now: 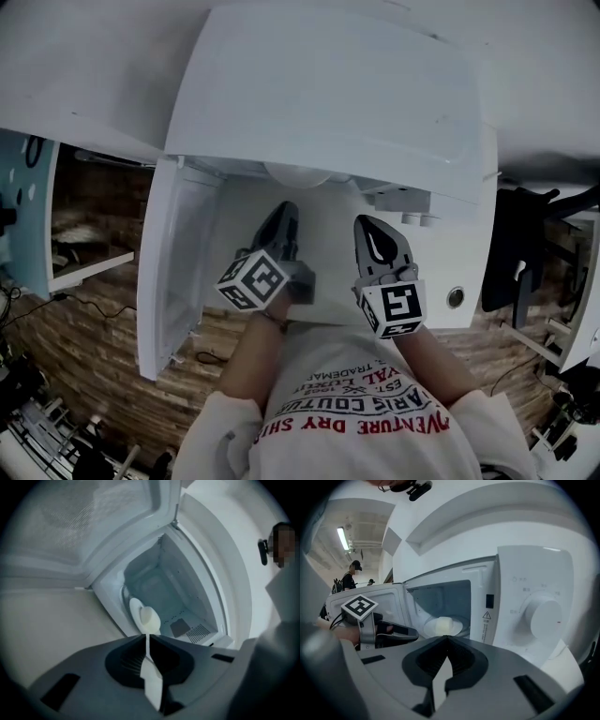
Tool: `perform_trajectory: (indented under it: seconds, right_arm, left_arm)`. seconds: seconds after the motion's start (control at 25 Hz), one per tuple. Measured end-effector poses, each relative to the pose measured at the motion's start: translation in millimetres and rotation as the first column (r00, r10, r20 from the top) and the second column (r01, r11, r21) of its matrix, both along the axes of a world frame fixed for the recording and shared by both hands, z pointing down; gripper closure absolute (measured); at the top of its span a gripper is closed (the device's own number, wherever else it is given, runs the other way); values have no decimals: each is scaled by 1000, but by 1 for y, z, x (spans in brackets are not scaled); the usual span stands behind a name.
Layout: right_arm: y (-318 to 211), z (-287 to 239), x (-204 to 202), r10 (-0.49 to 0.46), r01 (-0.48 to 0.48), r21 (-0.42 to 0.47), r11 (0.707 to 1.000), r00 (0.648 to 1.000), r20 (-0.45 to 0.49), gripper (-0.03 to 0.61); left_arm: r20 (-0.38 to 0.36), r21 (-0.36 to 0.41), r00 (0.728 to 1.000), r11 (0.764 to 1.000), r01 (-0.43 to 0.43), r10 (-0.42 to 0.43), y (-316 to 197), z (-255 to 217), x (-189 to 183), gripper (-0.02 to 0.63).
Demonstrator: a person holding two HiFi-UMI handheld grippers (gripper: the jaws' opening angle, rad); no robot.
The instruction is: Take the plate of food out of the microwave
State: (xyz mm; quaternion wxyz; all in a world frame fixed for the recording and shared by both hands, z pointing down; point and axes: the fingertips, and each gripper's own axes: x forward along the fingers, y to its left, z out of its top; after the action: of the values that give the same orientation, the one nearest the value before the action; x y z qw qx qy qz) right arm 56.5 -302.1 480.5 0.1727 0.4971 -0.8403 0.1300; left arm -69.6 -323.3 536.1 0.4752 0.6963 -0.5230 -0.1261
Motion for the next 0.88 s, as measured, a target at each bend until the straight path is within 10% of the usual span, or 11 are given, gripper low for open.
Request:
perform_trajectory:
  seconds: [0.48, 0.88]
  right_arm:
    - [-13, 21, -8, -48, 48, -44, 998, 999, -1, 575]
    - [-2, 31, -9, -71, 72, -96, 993, 997, 12, 575]
  left_arm:
    - [-314, -76, 937, 988, 132, -150, -36, 14, 2, 548]
    - [-421, -150, 881, 974, 169, -218, -46, 20, 9, 551]
